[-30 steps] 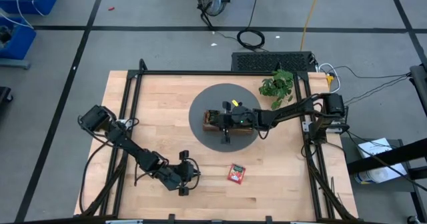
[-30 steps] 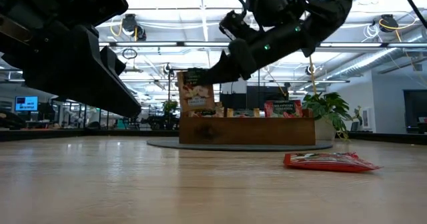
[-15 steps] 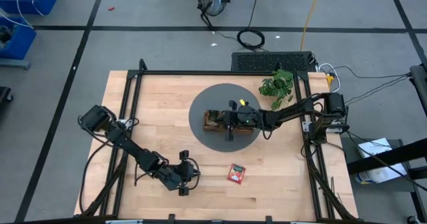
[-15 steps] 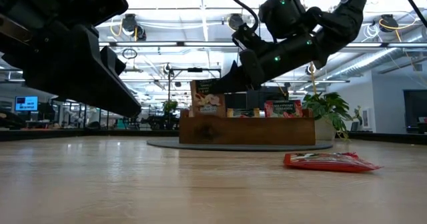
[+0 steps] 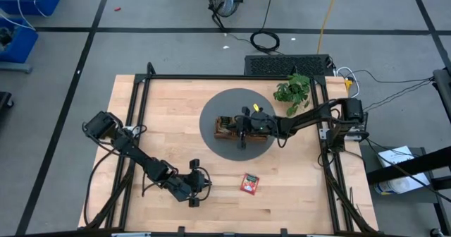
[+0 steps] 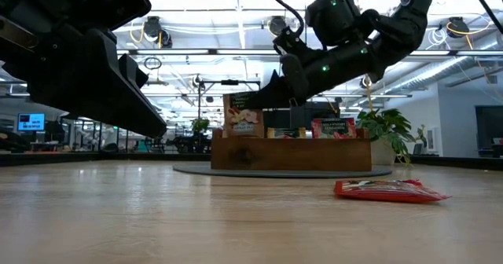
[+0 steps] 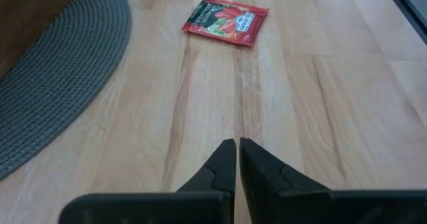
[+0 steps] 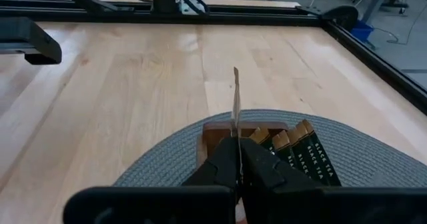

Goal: Pick & Place Tea
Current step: Put the brown tea bag into the left slot of the wooden organizer, then put the red tea bag into the right slot of the wooden organizer

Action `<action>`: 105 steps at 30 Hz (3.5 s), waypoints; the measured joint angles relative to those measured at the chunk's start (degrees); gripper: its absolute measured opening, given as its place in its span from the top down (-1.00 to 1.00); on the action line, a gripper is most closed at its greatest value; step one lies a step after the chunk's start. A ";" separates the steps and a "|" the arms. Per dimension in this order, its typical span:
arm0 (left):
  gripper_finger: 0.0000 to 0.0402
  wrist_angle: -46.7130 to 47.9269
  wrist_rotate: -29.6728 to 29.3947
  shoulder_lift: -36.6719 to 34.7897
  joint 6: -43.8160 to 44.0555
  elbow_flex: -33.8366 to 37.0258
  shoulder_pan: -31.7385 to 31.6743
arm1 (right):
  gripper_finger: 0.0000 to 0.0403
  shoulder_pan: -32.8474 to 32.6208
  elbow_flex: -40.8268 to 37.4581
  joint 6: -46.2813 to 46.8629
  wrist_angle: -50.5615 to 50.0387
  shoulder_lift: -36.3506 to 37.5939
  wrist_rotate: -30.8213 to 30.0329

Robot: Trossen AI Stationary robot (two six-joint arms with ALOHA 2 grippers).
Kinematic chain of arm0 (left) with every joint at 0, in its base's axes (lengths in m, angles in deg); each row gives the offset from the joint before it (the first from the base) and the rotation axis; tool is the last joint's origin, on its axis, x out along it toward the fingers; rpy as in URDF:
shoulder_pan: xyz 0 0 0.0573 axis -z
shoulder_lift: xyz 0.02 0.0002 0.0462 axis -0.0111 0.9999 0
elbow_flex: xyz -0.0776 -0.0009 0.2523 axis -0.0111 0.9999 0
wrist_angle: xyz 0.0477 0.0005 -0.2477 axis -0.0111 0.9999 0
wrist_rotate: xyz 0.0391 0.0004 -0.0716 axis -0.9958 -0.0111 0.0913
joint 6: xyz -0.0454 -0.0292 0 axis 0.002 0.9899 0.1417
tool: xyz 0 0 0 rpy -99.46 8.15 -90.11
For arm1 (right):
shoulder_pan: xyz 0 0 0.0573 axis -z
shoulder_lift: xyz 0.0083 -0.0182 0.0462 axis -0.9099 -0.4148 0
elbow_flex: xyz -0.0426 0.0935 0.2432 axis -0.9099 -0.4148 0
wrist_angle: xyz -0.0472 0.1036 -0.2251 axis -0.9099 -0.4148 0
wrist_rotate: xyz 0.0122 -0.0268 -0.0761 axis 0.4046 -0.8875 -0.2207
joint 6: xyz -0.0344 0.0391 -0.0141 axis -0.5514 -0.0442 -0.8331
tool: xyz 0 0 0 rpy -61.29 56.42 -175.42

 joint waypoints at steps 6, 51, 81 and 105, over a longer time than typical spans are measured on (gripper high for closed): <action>0.87 0.15 -0.02 0.00 -0.02 0.00 0.00 | 1.00 0.84 0.00 0.94 4.41 -4.33 1.39; 0.87 0.17 -0.04 -0.02 1.08 0.00 0.01 | 0.50 -4.75 0.00 -2.56 -7.12 10.27 1.03; 0.87 -3.30 7.84 -0.02 -4.25 -0.02 -1.27 | 1.00 -45.59 -26.81 15.11 -0.17 21.73 -13.84; 0.89 -5.93 16.94 3.18 -12.86 -7.75 -3.65 | 1.00 -44.04 -19.82 23.95 0.27 8.01 -13.59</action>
